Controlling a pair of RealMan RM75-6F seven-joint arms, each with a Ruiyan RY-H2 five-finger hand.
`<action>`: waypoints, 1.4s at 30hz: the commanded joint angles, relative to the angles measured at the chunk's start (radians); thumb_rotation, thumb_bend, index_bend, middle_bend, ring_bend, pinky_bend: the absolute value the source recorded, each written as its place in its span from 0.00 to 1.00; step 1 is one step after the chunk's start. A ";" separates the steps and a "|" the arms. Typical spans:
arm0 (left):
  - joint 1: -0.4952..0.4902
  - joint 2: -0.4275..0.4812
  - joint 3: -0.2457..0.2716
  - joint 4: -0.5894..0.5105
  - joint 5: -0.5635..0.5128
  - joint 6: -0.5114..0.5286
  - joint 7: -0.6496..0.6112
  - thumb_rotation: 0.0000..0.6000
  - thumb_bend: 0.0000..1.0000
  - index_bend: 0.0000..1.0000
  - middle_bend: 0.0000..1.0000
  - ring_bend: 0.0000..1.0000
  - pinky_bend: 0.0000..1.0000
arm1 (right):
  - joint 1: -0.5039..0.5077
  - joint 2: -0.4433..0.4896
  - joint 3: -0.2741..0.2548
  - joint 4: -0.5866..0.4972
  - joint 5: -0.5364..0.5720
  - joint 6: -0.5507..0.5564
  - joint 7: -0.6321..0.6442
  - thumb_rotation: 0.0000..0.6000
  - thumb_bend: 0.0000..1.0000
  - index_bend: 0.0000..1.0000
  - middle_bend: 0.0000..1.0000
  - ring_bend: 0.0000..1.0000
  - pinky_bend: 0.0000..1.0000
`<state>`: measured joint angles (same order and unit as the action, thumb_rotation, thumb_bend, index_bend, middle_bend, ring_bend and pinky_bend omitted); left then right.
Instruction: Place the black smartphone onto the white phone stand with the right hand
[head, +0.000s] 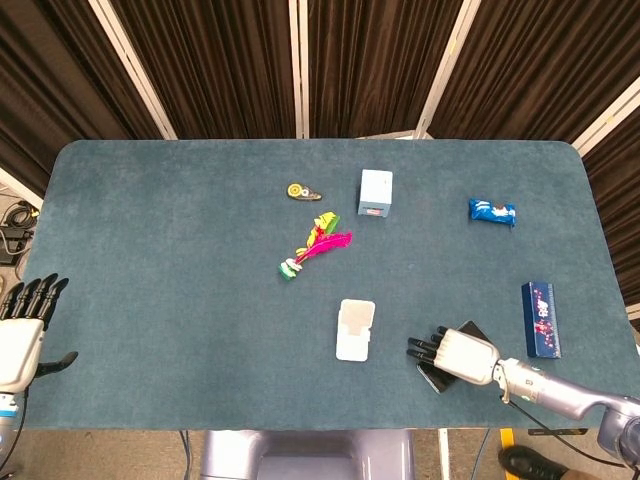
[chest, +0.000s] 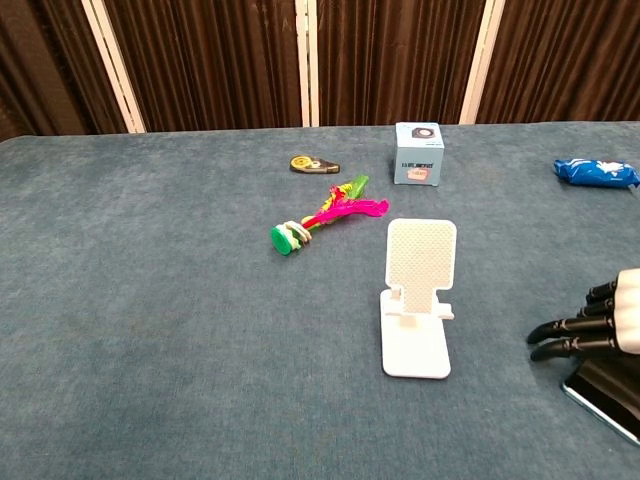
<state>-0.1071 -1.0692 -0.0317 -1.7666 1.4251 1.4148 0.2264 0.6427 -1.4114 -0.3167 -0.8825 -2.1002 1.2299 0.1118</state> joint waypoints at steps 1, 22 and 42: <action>0.000 0.000 0.001 -0.001 0.001 0.000 0.001 1.00 0.00 0.00 0.00 0.00 0.00 | -0.008 -0.007 0.007 0.030 -0.009 0.049 -0.025 1.00 0.21 0.55 0.59 0.44 0.47; 0.005 0.018 0.006 -0.010 0.016 0.012 -0.030 1.00 0.00 0.00 0.00 0.00 0.00 | 0.022 0.156 0.095 -0.109 -0.094 0.271 -0.489 1.00 0.21 0.56 0.59 0.45 0.47; -0.004 0.031 0.001 -0.011 -0.005 -0.009 -0.053 1.00 0.00 0.00 0.00 0.00 0.00 | 0.191 0.306 0.269 -0.627 -0.113 -0.134 -0.981 1.00 0.22 0.55 0.57 0.46 0.47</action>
<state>-0.1106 -1.0383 -0.0308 -1.7773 1.4201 1.4056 0.1739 0.8088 -1.1125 -0.0805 -1.4592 -2.2277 1.1589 -0.8132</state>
